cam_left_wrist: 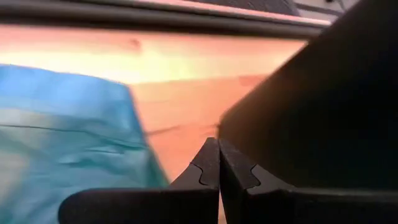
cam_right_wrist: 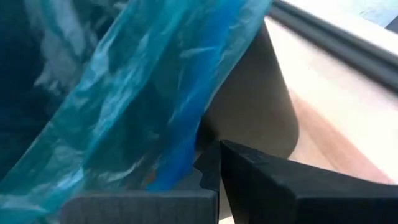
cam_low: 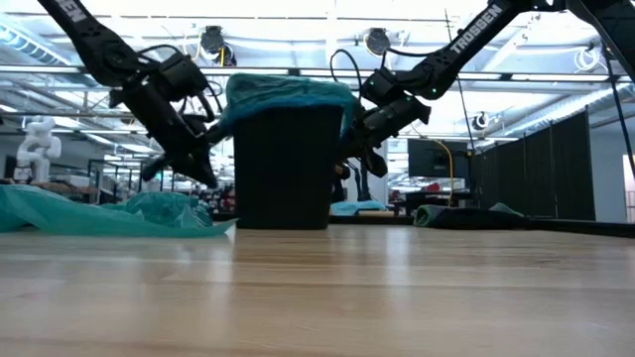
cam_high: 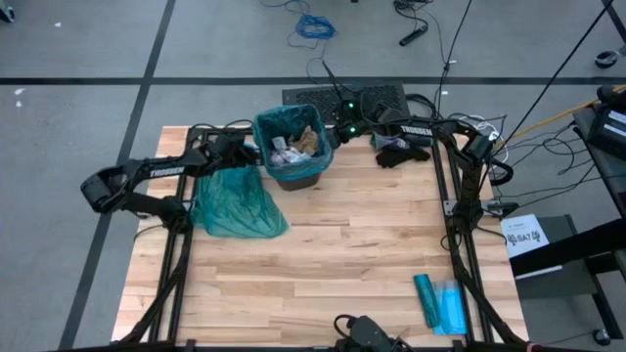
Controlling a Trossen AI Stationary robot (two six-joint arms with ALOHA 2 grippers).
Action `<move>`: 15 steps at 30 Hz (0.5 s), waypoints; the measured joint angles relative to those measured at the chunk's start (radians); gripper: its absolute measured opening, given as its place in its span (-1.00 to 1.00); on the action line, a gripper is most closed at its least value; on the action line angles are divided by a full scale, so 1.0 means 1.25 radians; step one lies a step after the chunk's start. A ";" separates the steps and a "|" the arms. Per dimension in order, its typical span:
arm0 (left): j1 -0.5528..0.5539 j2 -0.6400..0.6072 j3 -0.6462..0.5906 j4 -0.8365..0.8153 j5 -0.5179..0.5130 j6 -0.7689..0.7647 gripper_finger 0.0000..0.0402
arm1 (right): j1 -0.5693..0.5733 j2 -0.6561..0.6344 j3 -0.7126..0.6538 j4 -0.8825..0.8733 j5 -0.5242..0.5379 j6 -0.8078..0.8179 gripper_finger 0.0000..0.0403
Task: Place trash/remove bag and relplace
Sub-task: Remove the trash bag from the trash bin
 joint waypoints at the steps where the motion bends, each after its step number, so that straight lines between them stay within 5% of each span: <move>1: 0.000 0.011 0.000 0.016 0.021 0.000 -1.00 | 0.002 0.000 0.000 -0.004 -0.012 0.000 -1.00; 9: -0.035 0.049 0.009 0.109 0.129 0.004 -1.00 | 0.056 -0.031 0.000 -0.134 0.003 -0.018 -1.00; 15: -0.080 0.047 0.040 -0.001 0.182 0.063 -1.00 | 0.084 -0.091 -0.005 -0.264 0.104 -0.036 -1.00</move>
